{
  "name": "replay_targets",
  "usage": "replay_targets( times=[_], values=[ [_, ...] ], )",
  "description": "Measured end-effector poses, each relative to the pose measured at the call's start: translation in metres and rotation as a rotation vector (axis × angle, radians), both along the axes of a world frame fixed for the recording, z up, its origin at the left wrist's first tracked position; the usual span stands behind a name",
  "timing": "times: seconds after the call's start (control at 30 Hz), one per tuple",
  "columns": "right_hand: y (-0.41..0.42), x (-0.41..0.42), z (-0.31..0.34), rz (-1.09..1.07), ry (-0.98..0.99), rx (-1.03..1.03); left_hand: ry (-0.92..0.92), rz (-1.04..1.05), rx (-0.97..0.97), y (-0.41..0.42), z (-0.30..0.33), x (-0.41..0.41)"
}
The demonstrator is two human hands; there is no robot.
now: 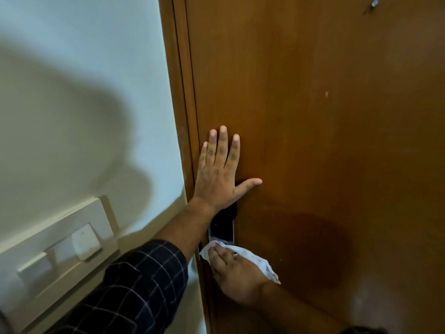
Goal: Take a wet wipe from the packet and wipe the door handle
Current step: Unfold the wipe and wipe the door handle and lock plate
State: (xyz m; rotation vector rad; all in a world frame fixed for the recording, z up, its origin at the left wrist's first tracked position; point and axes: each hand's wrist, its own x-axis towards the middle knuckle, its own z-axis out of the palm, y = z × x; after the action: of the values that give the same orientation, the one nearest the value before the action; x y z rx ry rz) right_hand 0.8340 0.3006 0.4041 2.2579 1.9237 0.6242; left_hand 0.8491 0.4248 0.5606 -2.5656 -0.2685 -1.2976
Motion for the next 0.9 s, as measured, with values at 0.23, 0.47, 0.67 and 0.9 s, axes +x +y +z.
replay_targets(
  times=[0.23, 0.47, 0.67, 0.9],
  values=[
    [-0.024, 0.026, -0.017, 0.150, -0.215, -0.013, -0.141, -0.062, 0.019, 0.005, 0.009, 0.015],
    [0.042, -0.008, -0.003, -0.090, -0.220, -0.106, -0.176, -0.061, 0.041, 0.009, 0.009, 0.019],
    [0.049, -0.011, 0.003, -0.111, -0.202, -0.151, -0.164, -0.045, 0.038, 0.007, 0.010, 0.014],
    [-0.011, 0.006, 0.006, 0.088, 0.010, 0.006, -0.143, -0.029, 0.026, 0.006, 0.010, 0.013]
  ],
)
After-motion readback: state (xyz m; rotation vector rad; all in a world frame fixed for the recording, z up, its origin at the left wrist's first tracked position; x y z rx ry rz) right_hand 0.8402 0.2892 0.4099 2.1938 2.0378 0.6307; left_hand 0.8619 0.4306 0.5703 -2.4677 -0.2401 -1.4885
